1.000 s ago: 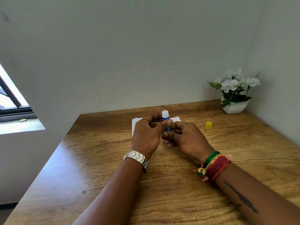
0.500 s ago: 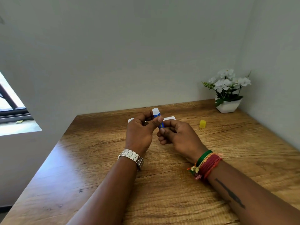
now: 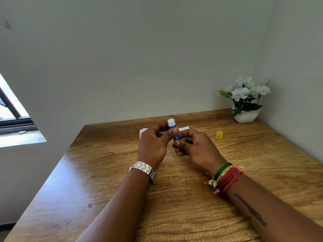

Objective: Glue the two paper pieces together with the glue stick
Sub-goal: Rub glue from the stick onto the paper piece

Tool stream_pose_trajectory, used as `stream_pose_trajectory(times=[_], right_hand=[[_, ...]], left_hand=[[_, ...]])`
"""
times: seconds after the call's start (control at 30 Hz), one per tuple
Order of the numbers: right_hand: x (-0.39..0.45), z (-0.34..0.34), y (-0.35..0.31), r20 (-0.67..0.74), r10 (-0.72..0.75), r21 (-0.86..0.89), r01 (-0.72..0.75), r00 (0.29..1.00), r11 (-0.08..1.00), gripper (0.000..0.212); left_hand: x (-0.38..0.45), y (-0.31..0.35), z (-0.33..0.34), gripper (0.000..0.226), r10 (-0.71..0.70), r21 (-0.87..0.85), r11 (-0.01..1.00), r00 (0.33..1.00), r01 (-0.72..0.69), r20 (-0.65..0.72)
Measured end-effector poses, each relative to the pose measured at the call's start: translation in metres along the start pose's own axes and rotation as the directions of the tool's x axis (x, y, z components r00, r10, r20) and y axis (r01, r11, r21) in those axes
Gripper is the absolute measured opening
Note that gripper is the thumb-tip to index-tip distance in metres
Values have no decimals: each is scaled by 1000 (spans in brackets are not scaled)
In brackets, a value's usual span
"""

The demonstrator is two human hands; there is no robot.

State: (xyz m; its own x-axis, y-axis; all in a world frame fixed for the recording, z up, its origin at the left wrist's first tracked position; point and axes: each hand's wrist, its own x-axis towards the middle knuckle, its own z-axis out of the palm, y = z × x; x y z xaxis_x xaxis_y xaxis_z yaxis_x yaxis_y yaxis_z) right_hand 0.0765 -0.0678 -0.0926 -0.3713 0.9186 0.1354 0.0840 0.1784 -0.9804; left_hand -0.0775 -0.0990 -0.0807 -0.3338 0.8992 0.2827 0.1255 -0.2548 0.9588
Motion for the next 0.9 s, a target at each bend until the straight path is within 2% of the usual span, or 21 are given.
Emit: stream_pose_trajectory(times=[0.1, 0.23, 0.4, 0.6, 0.73, 0.83, 0.9], right_hand=[[0, 2, 2, 36, -14, -26, 15, 999, 1000, 20], [1, 2, 1, -8, 6, -107, -7, 1000, 994, 39], [3, -1, 2, -45, -4, -82, 1, 999, 997, 29], [1, 0, 2, 7, 2, -73, -1, 1000, 997, 16], [1, 3, 1, 31, -8, -103, 11, 999, 995, 21], [1, 3, 1, -1, -29, -176, 29, 1000, 984, 32], [2, 3, 2, -30, -23, -138, 19, 999, 990, 29]], left_hand=[[0, 0, -2, 27, 10, -1, 1000, 1000, -10, 5], [0, 2, -2, 27, 12, 10, 1000, 1000, -12, -1], [-1, 1, 0, 27, 23, 39, 999, 1000, -23, 20], [-1, 0, -1, 26, 32, 65, 997, 999, -32, 1], [0, 0, -3, 26, 35, 80, 996, 999, -34, -15], [-1, 0, -2, 26, 26, 51, 998, 1000, -26, -6], [-1, 0, 0, 28, 25, 42, 999, 1000, -25, 0]])
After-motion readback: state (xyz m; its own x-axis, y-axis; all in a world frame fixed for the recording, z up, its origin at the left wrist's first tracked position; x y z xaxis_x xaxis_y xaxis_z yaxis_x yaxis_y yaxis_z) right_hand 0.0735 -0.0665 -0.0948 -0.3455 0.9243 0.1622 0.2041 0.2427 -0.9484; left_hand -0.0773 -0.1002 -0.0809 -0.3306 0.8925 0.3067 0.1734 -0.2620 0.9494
